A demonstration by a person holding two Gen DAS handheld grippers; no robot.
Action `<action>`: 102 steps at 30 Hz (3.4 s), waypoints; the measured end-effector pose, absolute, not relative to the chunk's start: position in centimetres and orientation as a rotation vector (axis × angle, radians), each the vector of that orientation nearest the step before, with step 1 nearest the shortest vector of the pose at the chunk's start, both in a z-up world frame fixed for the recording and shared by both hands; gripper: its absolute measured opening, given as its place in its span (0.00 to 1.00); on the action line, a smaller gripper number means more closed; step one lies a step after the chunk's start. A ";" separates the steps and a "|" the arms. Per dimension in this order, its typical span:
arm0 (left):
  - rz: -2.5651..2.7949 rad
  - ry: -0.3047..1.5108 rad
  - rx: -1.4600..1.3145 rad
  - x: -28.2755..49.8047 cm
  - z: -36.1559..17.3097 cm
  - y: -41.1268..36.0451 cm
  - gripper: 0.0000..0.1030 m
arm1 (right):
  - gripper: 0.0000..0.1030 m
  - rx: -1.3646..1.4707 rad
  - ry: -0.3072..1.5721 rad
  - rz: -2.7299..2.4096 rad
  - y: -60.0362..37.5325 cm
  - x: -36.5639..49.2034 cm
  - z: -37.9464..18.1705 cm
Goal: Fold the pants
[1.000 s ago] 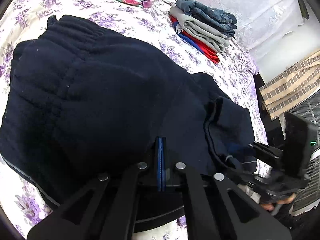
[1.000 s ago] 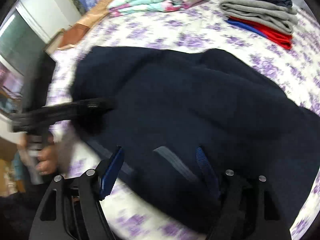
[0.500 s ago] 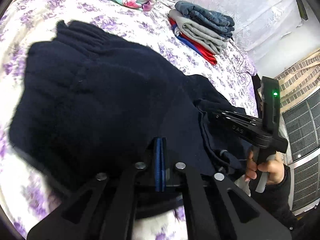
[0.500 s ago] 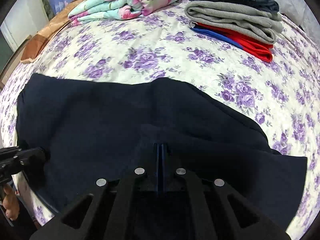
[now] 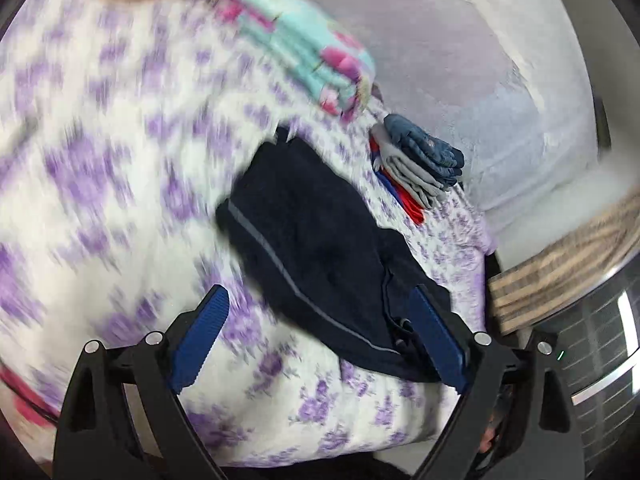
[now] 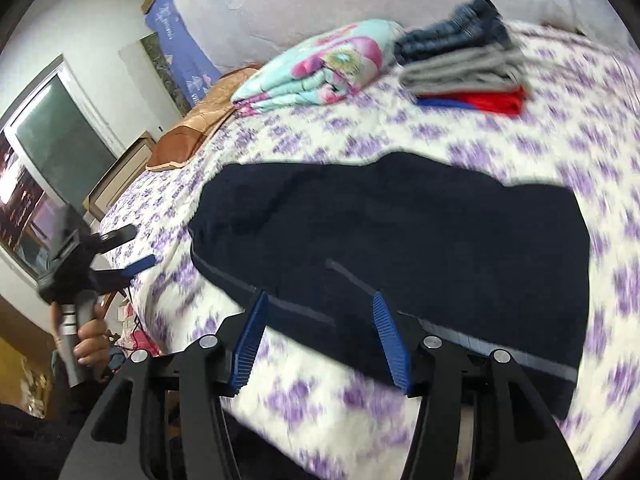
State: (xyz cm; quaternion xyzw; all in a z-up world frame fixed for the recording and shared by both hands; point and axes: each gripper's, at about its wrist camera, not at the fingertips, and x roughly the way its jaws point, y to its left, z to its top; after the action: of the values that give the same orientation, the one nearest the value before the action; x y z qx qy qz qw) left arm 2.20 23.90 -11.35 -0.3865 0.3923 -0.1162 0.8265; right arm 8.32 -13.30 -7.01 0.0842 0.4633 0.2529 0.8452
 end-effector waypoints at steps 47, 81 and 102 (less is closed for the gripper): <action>-0.242 0.847 -0.348 11.4 -9.7 15.3 0.21 | 0.24 0.168 1.190 0.544 -5.3 21.2 -13.9; -0.177 1.041 0.461 13.1 -10.4 -19.8 0.78 | 0.34 0.679 0.816 0.213 -38.0 2.8 -13.4; -0.329 1.059 -0.039 14.4 -11.5 -3.5 0.21 | 0.39 0.413 0.855 0.575 -24.4 13.9 -6.4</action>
State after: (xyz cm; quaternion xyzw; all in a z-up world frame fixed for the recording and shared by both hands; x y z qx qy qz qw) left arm 14.40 -3.46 -11.51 -0.0185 0.5027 -0.1560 0.8501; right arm 13.93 -24.37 -6.38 0.1961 0.4059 0.2731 0.8498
